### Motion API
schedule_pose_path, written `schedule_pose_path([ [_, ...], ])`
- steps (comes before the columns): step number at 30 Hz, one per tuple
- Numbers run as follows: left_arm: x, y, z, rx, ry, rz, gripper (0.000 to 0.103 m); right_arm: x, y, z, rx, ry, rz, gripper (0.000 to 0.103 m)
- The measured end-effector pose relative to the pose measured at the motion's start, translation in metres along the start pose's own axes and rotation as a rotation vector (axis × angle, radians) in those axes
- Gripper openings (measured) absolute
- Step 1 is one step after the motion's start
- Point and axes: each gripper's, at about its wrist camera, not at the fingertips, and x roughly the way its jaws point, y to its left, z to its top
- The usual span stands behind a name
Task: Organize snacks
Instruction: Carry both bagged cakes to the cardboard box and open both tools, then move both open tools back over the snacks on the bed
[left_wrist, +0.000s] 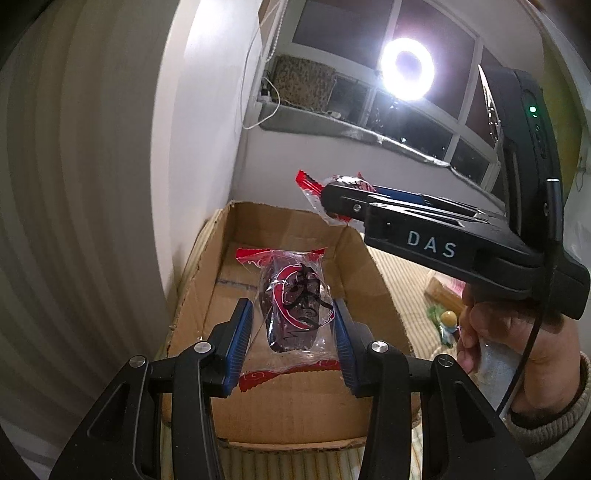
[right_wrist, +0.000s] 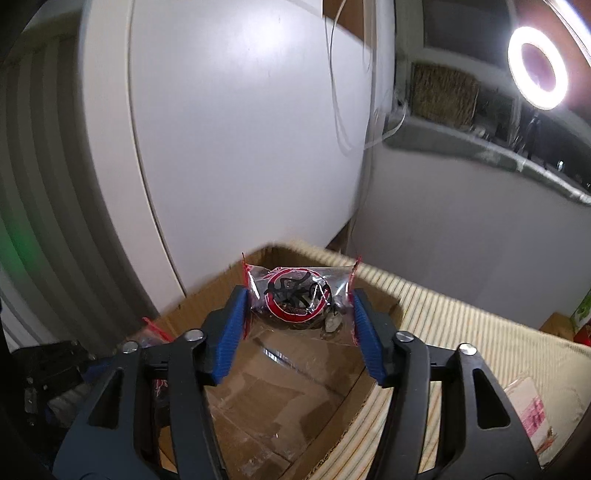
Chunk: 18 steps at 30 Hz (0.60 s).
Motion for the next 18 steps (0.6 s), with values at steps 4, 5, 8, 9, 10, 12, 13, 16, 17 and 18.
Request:
schedule_pose_path([
  [4, 0.004, -0.001, -0.001, 0.001, 0.006, 0.046, 0.067, -0.006, -0.002, -0.007, -0.014, -0.016, -0.029, 0.08],
  [5, 0.0, 0.0, -0.002, -0.001, -0.007, 0.058, 0.084, -0.009, -0.003, -0.008, -0.012, -0.022, -0.032, 0.08],
  [8, -0.011, -0.001, -0.002, 0.007, -0.044, 0.097, 0.085, -0.022, -0.006, -0.008, 0.002, -0.039, -0.042, 0.08],
  [9, -0.013, -0.002, -0.001, 0.008, -0.044, 0.102, 0.085, -0.027, -0.005, -0.008, 0.003, -0.045, -0.043, 0.08],
  [10, -0.016, -0.002, -0.001, 0.004, -0.047, 0.103, 0.085, -0.034, -0.003, -0.009, 0.001, -0.054, -0.046, 0.08],
  [12, -0.023, -0.002, 0.0, -0.002, -0.059, 0.108, 0.085, -0.043, 0.0, -0.009, 0.004, -0.064, -0.047, 0.08],
  [13, -0.027, -0.002, 0.0, -0.003, -0.066, 0.111, 0.085, -0.049, 0.003, -0.01, 0.003, -0.072, -0.041, 0.08],
  [16, -0.039, -0.003, 0.002, -0.007, -0.088, 0.124, 0.085, -0.062, 0.011, -0.012, -0.005, -0.084, -0.033, 0.08],
  [17, -0.043, -0.003, 0.002, -0.009, -0.093, 0.127, 0.085, -0.067, 0.013, -0.013, -0.005, -0.091, -0.03, 0.08],
  [18, -0.046, -0.002, 0.002, -0.012, -0.098, 0.13, 0.085, -0.071, 0.014, -0.014, -0.003, -0.098, -0.025, 0.08],
])
